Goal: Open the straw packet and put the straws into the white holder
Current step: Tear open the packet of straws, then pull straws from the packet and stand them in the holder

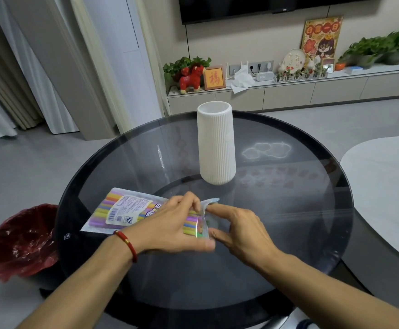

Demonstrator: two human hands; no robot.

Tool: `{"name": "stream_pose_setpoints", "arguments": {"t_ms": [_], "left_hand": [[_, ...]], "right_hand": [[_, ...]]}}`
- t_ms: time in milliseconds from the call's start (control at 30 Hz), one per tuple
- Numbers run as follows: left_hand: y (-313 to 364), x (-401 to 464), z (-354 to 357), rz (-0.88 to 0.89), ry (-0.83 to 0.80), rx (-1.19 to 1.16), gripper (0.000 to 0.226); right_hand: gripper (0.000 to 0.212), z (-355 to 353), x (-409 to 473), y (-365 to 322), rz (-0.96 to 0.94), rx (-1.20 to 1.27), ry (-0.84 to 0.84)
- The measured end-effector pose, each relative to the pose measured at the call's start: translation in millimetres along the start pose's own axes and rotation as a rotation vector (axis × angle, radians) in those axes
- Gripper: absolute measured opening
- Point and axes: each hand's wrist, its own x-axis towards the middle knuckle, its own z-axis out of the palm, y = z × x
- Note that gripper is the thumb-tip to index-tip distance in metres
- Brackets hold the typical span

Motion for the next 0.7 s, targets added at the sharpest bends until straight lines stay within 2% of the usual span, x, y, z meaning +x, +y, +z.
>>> {"name": "stream_pose_setpoints", "arguments": {"t_ms": [67, 100, 133, 233, 333, 533, 700], "left_hand": [[-6.8, -2.5, -2.3, 0.064, -0.063, 0.209, 0.11], [-8.5, -2.1, -1.2, 0.107, -0.051, 0.283, 0.123], [-8.3, -2.3, 0.1, 0.136, -0.006, 0.309, 0.126], [-9.0, -0.8, 2.9, 0.185, 0.183, 0.3, 0.117], [-9.6, -4.9, 6.4, 0.256, 0.262, 0.272, 0.114], [-14.0, -3.3, 8.6, 0.246, 0.298, 0.349, 0.099], [-25.0, -3.7, 3.5, 0.127, 0.277, 0.35, 0.086]], "right_hand": [[0.046, 0.9, 1.1, 2.1, -0.008, 0.018, -0.009], [0.046, 0.6, 1.3, 2.4, -0.007, 0.038, -0.017], [0.044, 0.4, 1.1, 2.2, -0.002, 0.071, -0.028], [0.036, 0.5, 0.4, -0.8, 0.007, 0.229, -0.041], [0.02, 3.1, 0.4, -5.0, 0.001, 0.372, -0.028], [0.005, -9.9, 8.0, 1.9, 0.147, 0.487, 0.061], [0.012, -27.9, 6.6, 24.7, 0.236, 0.526, 0.077]]}}
